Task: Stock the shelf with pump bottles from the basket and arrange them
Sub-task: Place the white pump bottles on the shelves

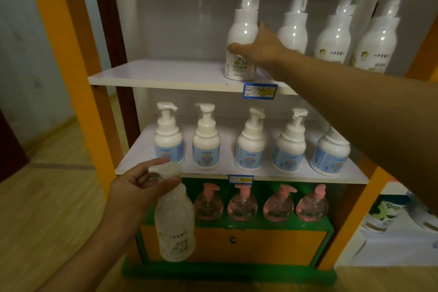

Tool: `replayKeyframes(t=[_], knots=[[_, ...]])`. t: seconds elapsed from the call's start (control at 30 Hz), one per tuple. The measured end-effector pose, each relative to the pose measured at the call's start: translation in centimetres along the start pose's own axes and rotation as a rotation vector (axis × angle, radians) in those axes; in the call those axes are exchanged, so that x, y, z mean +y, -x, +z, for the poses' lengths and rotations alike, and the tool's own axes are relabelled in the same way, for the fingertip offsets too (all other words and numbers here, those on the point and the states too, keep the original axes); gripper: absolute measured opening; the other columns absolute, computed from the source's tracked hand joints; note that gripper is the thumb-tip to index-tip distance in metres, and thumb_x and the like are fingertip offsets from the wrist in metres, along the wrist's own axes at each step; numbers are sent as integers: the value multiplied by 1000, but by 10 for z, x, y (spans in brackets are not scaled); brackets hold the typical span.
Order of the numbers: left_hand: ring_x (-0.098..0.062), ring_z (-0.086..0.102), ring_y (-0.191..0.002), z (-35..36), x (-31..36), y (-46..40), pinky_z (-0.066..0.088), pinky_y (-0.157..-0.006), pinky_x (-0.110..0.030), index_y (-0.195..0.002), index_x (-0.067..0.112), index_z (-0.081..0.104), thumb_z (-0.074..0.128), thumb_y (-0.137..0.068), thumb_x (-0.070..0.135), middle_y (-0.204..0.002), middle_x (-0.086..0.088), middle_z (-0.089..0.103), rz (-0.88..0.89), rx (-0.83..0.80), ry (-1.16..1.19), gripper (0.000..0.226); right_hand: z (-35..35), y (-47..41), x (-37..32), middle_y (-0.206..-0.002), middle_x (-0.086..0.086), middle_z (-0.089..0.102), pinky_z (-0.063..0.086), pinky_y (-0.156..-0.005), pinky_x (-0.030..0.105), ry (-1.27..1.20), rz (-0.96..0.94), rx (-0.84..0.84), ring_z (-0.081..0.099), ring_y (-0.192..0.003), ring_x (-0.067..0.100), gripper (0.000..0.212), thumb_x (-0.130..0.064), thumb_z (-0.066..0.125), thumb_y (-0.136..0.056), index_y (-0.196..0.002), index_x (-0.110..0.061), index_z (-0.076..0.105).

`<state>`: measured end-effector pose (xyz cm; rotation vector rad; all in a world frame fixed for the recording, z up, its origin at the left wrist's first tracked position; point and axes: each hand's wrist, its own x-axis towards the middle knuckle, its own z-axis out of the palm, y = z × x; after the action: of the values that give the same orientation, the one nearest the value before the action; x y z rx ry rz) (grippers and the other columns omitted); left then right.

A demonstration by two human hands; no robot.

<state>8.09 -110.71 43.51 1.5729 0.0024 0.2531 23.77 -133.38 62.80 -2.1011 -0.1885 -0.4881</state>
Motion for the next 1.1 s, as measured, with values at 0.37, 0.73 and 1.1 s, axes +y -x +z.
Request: replayKeyframes(t=[0.37,0.73,1.1], knots=[[2,68,-82,13,42,-11,55,-65,-19,-98,27,68,72,-51,31,-89,14,73,123,-47,-17,47,9,157,41,-101,-15,64,53,-77,24,29,-149,-276,62,-86,0,40,-28,66,-83,-121,-29,52],[-6,71,-88,35,78,-12,57,-69,-18,-107,27,63,72,-58,26,-91,11,76,300,-128,82,50,67,202,49,-118,-11,63,55,-88,31,-108,-134,-366,61,-103,5,61,-42,77,-70,-124,-27,52],[-16,69,-94,-10,57,-32,52,-85,-36,-95,28,68,44,-90,34,-99,7,74,185,-110,42,25,8,115,-33,-105,-5,71,59,-77,31,-273,-222,-72,69,-92,6,50,-41,77,-71,-114,-21,63]])
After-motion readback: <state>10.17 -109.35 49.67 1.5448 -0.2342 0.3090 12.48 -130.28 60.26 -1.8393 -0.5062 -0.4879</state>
